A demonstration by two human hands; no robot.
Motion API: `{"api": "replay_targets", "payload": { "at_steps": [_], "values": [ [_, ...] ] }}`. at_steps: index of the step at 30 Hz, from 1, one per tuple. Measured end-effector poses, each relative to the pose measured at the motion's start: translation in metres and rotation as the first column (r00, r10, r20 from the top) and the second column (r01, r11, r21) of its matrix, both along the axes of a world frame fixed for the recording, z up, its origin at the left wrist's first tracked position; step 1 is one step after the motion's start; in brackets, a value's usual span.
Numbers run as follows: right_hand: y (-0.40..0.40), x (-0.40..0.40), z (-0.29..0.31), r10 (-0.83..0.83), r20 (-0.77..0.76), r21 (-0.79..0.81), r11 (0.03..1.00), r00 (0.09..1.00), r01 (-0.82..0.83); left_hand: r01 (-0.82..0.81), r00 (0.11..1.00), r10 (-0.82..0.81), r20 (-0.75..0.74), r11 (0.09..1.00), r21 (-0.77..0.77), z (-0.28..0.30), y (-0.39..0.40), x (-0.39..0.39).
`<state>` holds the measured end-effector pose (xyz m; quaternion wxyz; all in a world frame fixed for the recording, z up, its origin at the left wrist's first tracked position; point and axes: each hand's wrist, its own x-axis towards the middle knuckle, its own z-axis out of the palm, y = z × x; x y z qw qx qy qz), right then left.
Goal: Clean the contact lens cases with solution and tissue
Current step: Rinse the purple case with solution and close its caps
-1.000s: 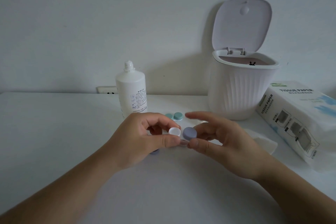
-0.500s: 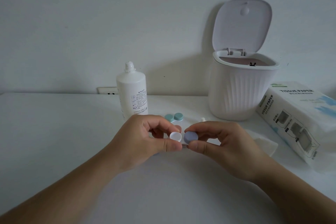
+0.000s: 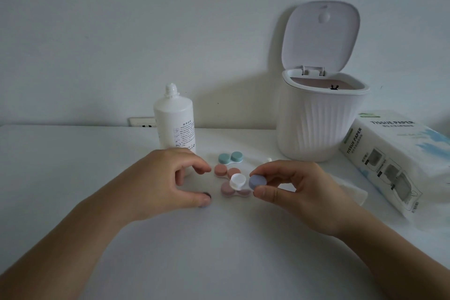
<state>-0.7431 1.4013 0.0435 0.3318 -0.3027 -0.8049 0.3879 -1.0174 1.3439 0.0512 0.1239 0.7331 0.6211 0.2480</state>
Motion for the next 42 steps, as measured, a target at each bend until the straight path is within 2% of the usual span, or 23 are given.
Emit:
{"api": "replay_targets", "payload": {
  "at_steps": [6,11,15,18,22,27,31,38,42],
  "values": [
    [0.001,0.000,-0.001,0.003,-0.004,-0.008,1.000,1.000,-0.004,-0.024,0.995,0.020,-0.093,0.999,-0.047,-0.007,0.001,0.000],
    [0.002,0.001,-0.002,0.010,0.016,0.004,1.000,1.000,-0.010,0.006,0.997,-0.014,-0.082,0.996,-0.094,-0.011,0.004,0.006],
    [0.003,0.002,-0.002,0.008,0.030,0.015,1.000,1.000,-0.008,0.015,0.999,-0.012,0.035,0.995,-0.095,-0.012,0.004,0.006],
    [0.004,0.002,-0.002,0.010,0.023,0.013,1.000,1.000,-0.010,0.076,0.981,-0.074,0.182,0.997,-0.003,-0.008,0.003,0.008],
    [0.004,0.001,-0.003,0.007,0.024,0.013,1.000,1.000,-0.007,0.169,0.884,-0.186,0.430,0.983,0.077,-0.003,0.002,0.013],
    [0.004,0.001,-0.004,0.023,0.011,0.000,1.000,1.000,-0.023,0.086,0.789,-0.164,0.593,0.984,0.158,-0.003,0.003,0.023],
    [0.002,0.000,-0.003,0.048,0.003,-0.003,0.999,0.999,-0.048,0.062,0.746,-0.175,0.642,0.979,0.194,-0.007,0.002,0.034],
    [0.002,-0.001,-0.001,0.062,-0.011,0.041,0.997,0.998,-0.061,0.109,0.756,-0.198,0.624,0.978,0.177,-0.014,0.001,0.046],
    [0.001,-0.002,0.000,0.078,-0.034,0.055,0.996,0.996,-0.076,0.079,0.797,-0.178,0.577,0.978,0.194,-0.013,-0.001,0.047]
  ]
}}
